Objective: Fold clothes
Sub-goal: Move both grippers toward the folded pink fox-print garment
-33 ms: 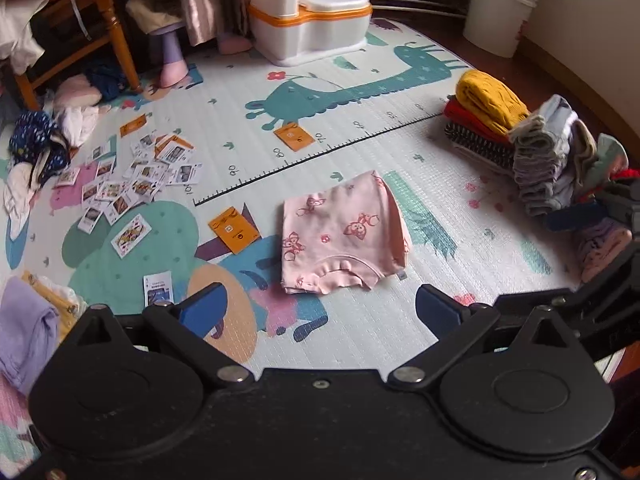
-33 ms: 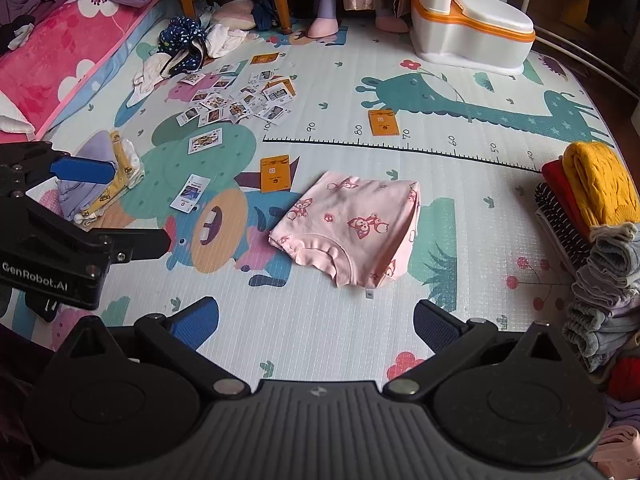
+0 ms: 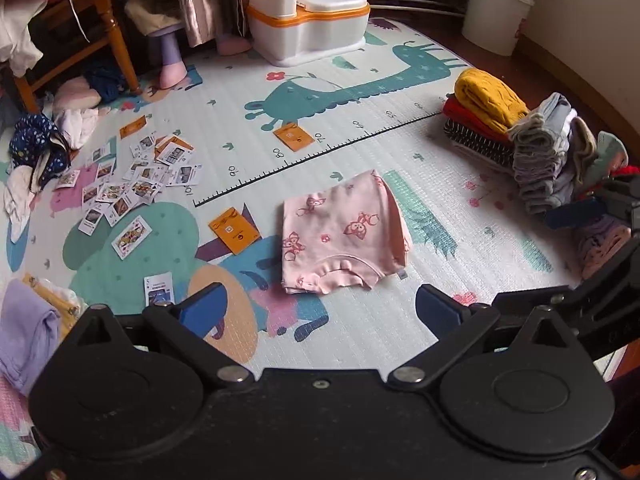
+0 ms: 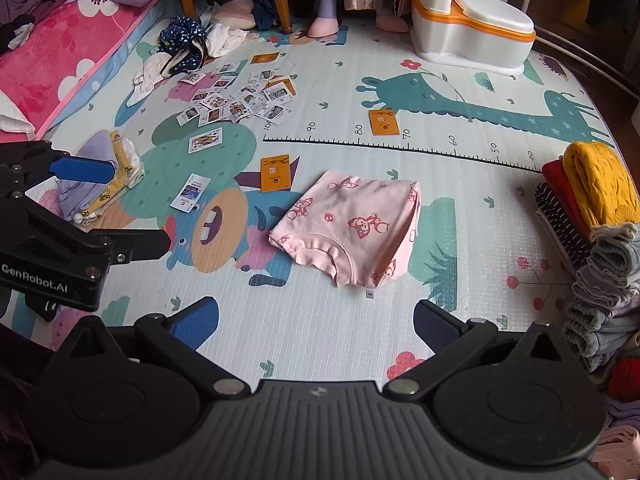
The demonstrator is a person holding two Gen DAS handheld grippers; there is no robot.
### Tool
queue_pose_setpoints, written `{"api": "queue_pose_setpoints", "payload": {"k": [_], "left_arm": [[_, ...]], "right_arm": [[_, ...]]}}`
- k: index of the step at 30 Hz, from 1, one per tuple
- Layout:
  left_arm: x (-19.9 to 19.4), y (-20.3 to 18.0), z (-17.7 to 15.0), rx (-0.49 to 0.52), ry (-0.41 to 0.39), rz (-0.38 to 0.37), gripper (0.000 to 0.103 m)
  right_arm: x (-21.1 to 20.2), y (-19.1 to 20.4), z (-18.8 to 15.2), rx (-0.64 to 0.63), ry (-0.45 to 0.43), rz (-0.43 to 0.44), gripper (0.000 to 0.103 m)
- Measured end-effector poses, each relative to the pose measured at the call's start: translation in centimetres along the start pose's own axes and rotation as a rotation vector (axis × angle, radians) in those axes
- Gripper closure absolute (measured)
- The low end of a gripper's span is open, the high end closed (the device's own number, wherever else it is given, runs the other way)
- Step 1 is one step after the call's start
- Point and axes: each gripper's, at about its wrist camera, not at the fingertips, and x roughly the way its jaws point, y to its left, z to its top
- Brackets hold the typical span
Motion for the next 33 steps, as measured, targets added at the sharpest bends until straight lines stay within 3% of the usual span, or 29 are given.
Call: {"api": "queue_pose_setpoints", "payload": {"k": [33], "left_arm": [[-0.08,-0.36,-0.08,0.033,-0.008,0.007,0.001]], "right_arm": [[0.24,0.22,0.08,-0.028,0.003,-0.012,0.000]]}}
